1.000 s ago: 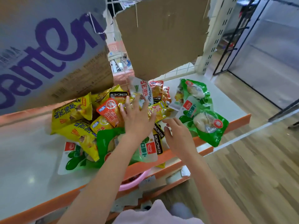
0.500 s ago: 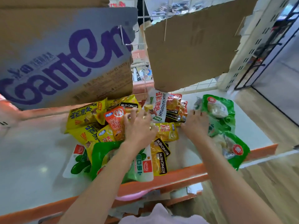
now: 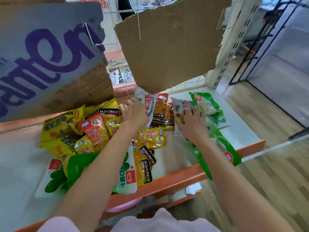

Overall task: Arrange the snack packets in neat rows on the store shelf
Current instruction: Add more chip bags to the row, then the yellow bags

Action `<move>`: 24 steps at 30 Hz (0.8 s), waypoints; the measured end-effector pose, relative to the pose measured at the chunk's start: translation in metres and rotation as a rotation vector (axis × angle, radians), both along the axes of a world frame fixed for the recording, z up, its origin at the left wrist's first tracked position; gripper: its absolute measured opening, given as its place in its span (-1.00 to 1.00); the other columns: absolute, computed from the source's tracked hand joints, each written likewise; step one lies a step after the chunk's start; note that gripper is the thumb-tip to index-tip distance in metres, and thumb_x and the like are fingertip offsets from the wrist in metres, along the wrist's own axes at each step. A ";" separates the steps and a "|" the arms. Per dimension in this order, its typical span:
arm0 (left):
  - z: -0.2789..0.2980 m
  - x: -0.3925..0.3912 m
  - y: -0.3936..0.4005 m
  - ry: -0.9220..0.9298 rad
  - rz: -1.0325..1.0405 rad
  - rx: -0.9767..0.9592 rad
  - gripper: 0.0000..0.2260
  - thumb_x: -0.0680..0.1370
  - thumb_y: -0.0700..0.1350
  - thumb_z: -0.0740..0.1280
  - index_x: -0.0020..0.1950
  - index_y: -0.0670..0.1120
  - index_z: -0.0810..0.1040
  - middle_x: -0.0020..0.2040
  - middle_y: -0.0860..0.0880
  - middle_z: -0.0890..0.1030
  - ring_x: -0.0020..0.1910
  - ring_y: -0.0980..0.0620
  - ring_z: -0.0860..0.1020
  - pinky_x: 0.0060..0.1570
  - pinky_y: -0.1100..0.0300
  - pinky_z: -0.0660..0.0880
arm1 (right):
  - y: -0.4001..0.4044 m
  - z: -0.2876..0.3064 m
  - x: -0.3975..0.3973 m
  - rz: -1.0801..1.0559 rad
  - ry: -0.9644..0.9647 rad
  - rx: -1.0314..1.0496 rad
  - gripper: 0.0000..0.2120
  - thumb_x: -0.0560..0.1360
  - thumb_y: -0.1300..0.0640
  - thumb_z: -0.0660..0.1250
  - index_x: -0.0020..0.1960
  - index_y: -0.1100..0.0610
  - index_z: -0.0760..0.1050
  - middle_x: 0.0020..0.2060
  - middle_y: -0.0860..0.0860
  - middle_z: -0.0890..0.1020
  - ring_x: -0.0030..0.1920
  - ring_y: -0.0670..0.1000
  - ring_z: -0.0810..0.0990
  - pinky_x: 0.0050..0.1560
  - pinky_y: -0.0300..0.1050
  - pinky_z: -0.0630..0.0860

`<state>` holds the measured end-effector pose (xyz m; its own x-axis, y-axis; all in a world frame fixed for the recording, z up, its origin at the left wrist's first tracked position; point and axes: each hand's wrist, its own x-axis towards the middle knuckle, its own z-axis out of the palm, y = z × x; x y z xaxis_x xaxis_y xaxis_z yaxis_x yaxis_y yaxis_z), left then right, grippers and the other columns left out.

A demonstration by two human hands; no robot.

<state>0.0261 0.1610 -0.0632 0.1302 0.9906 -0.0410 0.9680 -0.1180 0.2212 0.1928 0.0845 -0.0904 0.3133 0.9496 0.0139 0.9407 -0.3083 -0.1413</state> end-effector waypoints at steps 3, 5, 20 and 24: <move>0.003 0.003 -0.004 -0.051 -0.056 0.056 -0.37 0.41 -0.05 0.44 0.33 -0.29 0.23 0.26 -0.24 0.37 0.28 -0.23 0.34 0.31 -0.04 0.19 | 0.005 0.001 0.001 -0.098 0.080 -0.099 -0.40 0.55 -0.19 0.08 0.40 0.22 0.19 0.36 0.22 0.32 0.33 0.23 0.30 0.31 0.09 0.22; 0.007 0.004 -0.008 -0.082 -0.088 0.093 -0.40 0.41 -0.03 0.45 0.30 -0.26 0.28 0.22 -0.22 0.39 0.23 -0.21 0.37 0.22 0.00 0.26 | 0.008 0.003 -0.001 -0.132 0.117 -0.119 -0.38 0.53 -0.21 0.13 0.40 0.19 0.17 0.37 0.24 0.28 0.34 0.27 0.30 0.29 0.14 0.23; 0.049 -0.017 -0.056 -0.697 0.029 0.436 -0.54 0.43 -0.12 0.45 0.18 -0.17 0.28 0.14 -0.10 0.56 0.07 0.01 0.56 -0.15 0.21 0.56 | 0.024 0.032 -0.007 -0.064 0.748 0.383 -0.50 0.42 0.24 0.33 0.32 0.10 0.28 -0.02 0.04 0.60 -0.01 0.07 0.57 -0.07 -0.05 0.47; 0.051 -0.040 -0.089 -0.774 0.243 0.428 -0.50 0.39 -0.15 0.49 0.20 -0.16 0.28 0.06 0.09 0.51 -0.06 0.22 0.49 -0.27 0.59 0.40 | 0.005 0.056 -0.031 0.188 0.832 0.502 -0.92 0.43 0.19 0.36 -0.11 0.17 0.49 -0.19 0.15 0.58 -0.19 0.07 0.56 -0.26 -0.08 0.42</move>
<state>-0.0138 0.0725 -0.0125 -0.2456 0.9048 0.3480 0.5768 -0.1521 0.8026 0.1619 0.0894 -0.0345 0.2500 0.9291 0.2724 0.5102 0.1126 -0.8526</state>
